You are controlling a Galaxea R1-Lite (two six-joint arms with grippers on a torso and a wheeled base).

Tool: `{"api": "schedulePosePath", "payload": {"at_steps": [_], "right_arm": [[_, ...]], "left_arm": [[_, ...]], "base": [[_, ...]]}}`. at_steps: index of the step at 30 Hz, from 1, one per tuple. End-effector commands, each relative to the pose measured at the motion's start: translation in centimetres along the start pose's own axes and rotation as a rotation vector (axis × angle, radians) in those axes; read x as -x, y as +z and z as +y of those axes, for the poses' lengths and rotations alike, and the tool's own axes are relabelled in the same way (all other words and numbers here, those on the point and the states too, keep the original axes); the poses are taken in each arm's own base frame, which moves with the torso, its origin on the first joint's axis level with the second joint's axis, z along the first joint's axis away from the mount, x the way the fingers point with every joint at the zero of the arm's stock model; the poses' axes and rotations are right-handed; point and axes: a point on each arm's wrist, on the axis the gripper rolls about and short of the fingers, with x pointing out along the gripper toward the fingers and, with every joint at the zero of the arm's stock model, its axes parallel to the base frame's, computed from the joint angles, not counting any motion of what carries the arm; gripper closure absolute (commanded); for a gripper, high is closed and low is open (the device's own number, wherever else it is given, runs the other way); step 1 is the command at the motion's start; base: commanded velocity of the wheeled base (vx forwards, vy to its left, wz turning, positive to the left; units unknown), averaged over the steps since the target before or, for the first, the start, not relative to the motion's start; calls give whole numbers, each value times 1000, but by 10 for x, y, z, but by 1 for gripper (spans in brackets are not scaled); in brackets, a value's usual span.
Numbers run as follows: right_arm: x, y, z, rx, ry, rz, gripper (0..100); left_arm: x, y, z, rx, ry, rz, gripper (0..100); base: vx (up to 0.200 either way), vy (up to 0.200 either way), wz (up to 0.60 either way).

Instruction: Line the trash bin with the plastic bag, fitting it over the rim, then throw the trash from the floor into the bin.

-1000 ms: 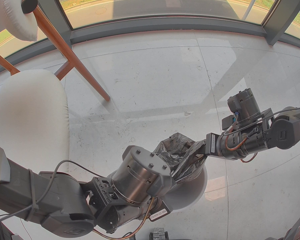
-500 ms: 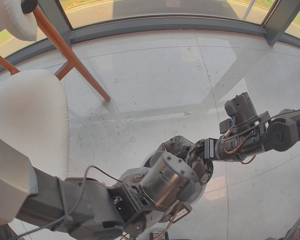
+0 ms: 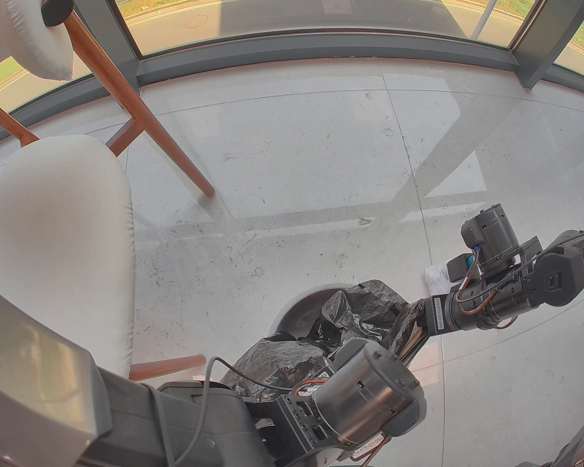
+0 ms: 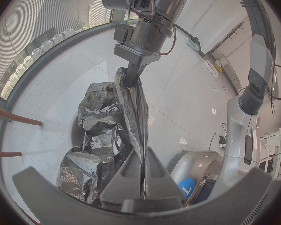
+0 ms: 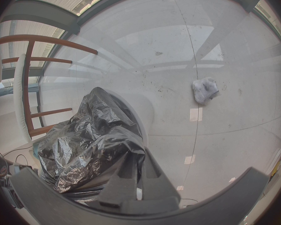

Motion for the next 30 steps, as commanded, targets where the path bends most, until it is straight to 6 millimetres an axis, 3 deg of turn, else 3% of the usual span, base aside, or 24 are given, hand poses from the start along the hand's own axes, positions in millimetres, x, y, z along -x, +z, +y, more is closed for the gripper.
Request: {"api": "schedulePosePath", "payload": {"at_steps": [1,12,24,30], "right_arm": [[4,1,-1,-3,3,-18,100],[5,25,6,7,70,-211,100],[8,65,13,3,141,-452,100],[8,63,10,-1,133,-444,100]], "left_arm": [[-1,3,1,3,3,-5,100],[4,15,8,19,15,-10,100],[-7,56,60,146,122,-119,100],[-7,55,61,145,139,-117,100]], "base": [[0,0,0],[-182,0,0],[-200,0,0],[-67,0,0]]}}
